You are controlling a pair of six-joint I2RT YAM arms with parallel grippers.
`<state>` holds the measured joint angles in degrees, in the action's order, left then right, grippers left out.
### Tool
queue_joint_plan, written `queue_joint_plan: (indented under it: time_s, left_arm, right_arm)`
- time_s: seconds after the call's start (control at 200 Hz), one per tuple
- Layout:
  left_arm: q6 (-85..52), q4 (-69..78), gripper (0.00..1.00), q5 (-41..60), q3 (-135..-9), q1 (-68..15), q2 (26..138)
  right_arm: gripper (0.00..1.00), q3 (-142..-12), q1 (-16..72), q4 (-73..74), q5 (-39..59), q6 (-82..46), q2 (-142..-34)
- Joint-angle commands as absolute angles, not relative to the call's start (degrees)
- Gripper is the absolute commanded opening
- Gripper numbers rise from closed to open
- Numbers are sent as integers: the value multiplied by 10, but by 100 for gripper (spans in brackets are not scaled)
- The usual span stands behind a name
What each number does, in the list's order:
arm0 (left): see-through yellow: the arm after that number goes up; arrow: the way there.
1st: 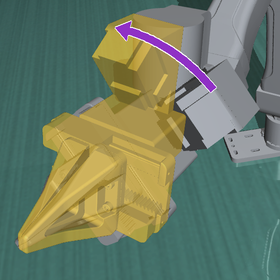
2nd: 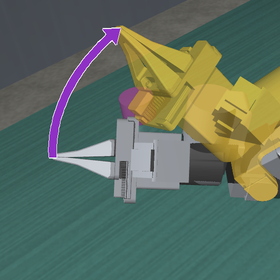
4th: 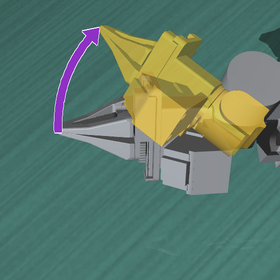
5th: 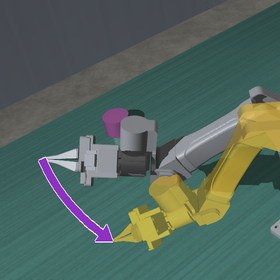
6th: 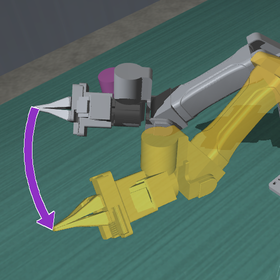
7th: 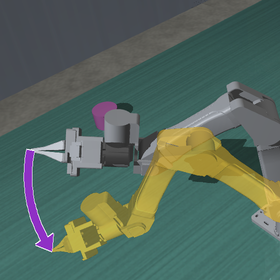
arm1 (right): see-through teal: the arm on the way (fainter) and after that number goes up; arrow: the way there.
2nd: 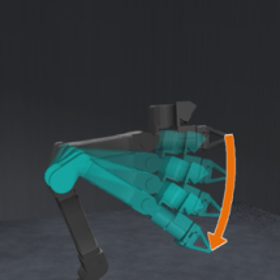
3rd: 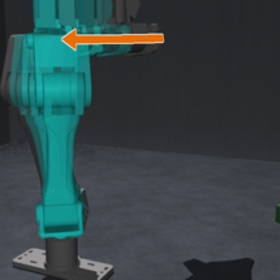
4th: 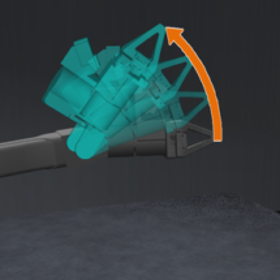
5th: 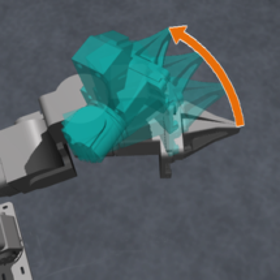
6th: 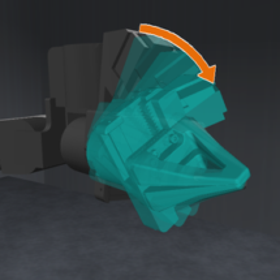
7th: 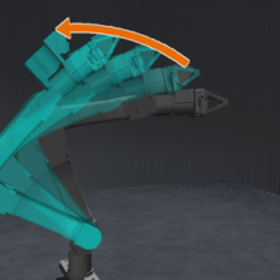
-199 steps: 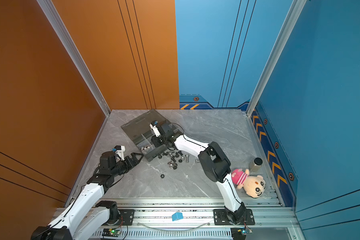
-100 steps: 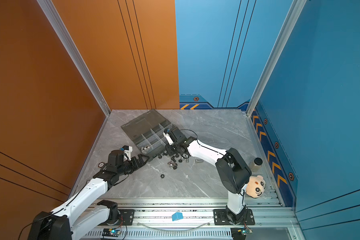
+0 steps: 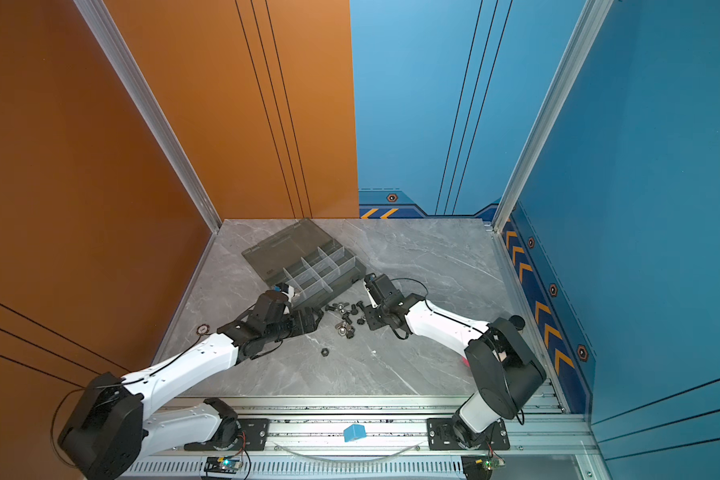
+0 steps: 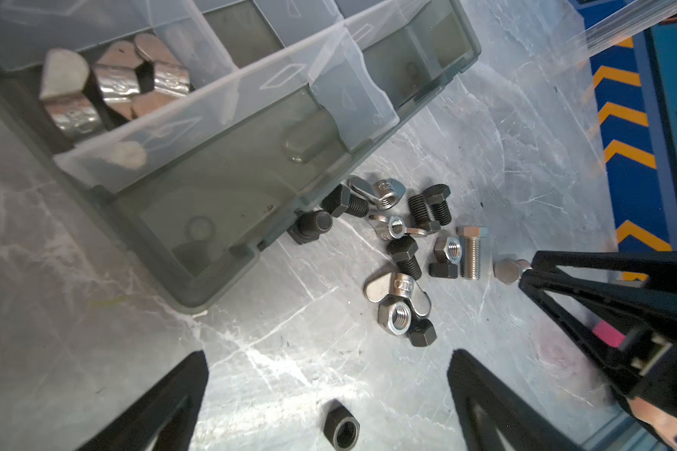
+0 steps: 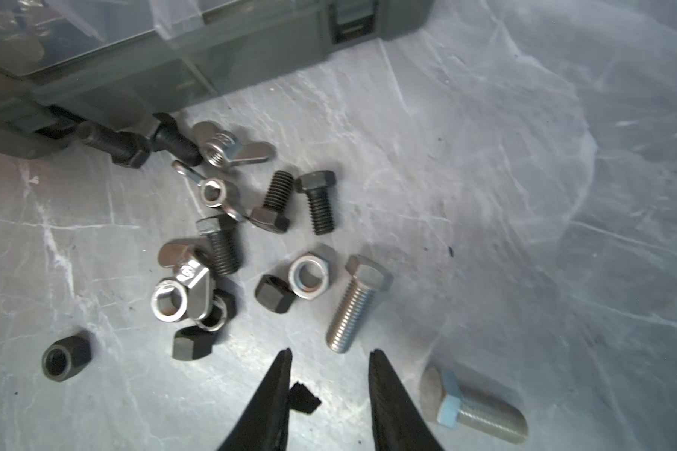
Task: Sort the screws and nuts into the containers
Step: 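Lower the left gripper onto a wing nut while the right gripper hovers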
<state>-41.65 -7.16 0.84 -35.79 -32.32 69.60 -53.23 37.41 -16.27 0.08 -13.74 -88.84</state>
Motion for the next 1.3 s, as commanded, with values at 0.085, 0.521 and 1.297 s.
queue_joint_plan:
  time_s: [0.085,0.521,1.297]
  left_arm:
    - [-414,-152,98,-114,-420,-384,747]
    - [-454,-266,98,-226,-554,-474,903]
    - [-485,-298,98,-238,-586,-488,1006]
  right_arm:
    - [36,-502,355,-138,-17,-158,-843]
    - [36,-445,325,-112,-9,-177,-794]
    - [36,-421,317,-101,-5,-186,-789]
